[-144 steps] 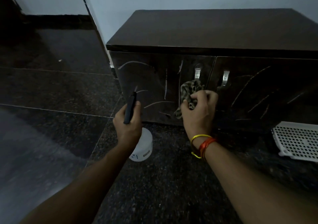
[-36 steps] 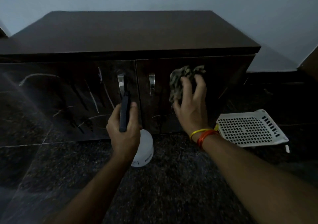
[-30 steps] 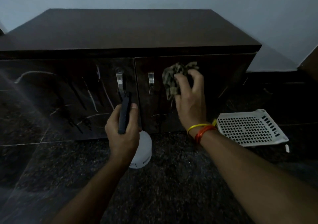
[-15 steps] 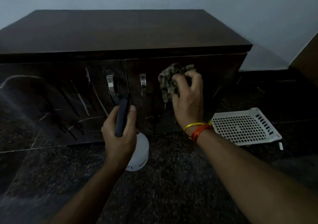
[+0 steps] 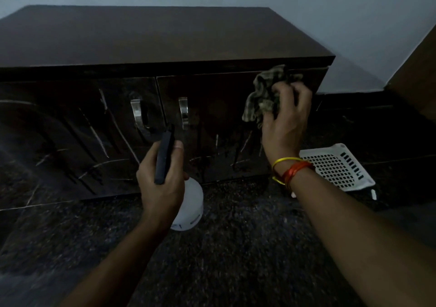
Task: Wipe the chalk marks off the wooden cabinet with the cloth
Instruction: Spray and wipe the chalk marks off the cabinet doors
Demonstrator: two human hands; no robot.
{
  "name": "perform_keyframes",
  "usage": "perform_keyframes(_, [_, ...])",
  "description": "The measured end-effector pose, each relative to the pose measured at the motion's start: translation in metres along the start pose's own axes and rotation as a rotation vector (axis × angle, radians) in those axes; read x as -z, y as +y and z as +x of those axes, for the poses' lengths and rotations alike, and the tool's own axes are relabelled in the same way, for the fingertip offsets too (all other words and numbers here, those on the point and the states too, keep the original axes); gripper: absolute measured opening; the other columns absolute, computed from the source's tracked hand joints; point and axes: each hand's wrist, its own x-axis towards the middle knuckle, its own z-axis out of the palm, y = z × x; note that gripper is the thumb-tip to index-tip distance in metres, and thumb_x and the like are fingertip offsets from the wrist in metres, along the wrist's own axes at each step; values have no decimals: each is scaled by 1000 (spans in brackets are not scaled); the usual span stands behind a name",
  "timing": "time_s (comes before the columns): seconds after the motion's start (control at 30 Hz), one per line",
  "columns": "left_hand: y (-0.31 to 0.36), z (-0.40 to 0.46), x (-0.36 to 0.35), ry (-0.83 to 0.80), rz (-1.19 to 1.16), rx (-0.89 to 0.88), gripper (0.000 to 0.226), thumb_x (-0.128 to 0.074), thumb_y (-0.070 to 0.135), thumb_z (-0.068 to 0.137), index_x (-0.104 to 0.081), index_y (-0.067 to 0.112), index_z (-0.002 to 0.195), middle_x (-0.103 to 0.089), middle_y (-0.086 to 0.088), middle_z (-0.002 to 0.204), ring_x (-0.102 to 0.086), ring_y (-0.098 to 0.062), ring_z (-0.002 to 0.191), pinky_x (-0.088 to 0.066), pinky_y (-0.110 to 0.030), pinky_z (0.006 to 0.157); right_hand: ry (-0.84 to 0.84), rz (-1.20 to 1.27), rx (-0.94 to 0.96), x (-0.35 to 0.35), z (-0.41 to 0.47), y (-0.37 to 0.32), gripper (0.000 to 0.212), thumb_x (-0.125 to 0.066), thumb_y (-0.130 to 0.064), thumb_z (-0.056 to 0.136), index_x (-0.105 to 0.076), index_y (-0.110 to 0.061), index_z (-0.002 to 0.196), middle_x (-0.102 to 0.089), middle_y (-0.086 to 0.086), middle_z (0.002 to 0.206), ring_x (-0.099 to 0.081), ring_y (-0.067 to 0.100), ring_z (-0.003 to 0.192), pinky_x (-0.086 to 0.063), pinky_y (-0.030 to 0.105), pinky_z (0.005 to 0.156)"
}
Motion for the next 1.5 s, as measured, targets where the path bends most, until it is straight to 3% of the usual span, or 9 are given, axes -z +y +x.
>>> perform_keyframes(0.23, [0,-4,-6,-9,11,5,31,-52,18,100,-53,2,73,-46,-31,61,-47,-38,54,-43,-15,51,-60,-31,-86,-1,-17,24,46,-65,7,74,-54,-6,117,-42,20,129,-45,35,118,-42,36,97])
perform_keyframes(0.43, [0,-5,-15,-17,5,11,28,-52,16,101,-55,2,77,-48,-31,62,-50,-35,53,-44,-15,50,168,42,-91,8,21,5,45,-61,6,75,-55,-5,118,-44,18,130,-45,31,121,-36,29,102])
perform_keyframes(0.53, [0,-6,-16,-26,0,19,30,-52,24,98,-56,1,78,-50,-30,63,-53,-31,52,-44,-18,49,167,52,-145,4,12,18,46,-57,8,77,-53,-4,121,-43,19,132,-44,32,123,-31,23,102])
perform_keyframes(0.7, [0,-7,-14,-36,4,15,32,-52,24,97,-55,1,75,-49,-27,61,-52,-26,51,-44,-19,50,79,32,-254,-2,-10,43,39,-57,8,78,-50,-3,115,-43,18,128,-49,32,113,-44,38,96])
perform_keyframes(0.8, [0,-5,-13,-46,1,7,34,-52,26,97,-56,0,76,-50,-28,62,-53,-30,52,-44,-19,51,175,57,-237,5,10,33,41,-55,9,75,-52,-3,115,-43,18,128,-48,31,117,-35,20,96])
perform_keyframes(0.9, [0,-3,-12,-34,6,8,32,-51,21,99,-56,-2,77,-50,-29,62,-51,-32,52,-44,-18,50,233,48,-230,8,22,29,43,-54,8,75,-52,-3,116,-44,19,129,-46,30,119,-29,15,95])
perform_keyframes(1.17, [4,-8,1,-23,37,14,34,-53,27,97,-58,-3,82,-50,-31,64,-52,-28,52,-43,-16,50,-21,22,-485,-32,-51,34,32,-62,3,77,-47,-2,105,-42,22,117,-51,43,100,-44,43,84])
perform_keyframes(1.27, [0,-8,3,-18,38,15,34,-54,27,98,-58,-3,81,-49,-31,64,-51,-29,52,-44,-16,51,-38,31,-422,-35,-49,12,33,-63,-5,75,-46,-9,103,-42,18,115,-52,42,99,-49,45,82])
perform_keyframes(1.5, [-5,-5,-4,-22,14,15,36,-51,31,97,-55,0,78,-50,-28,62,-52,-37,54,-45,-32,51,-64,61,-132,-23,-32,-26,39,-72,-5,72,-55,-10,107,-42,17,121,-48,32,111,-35,21,81])
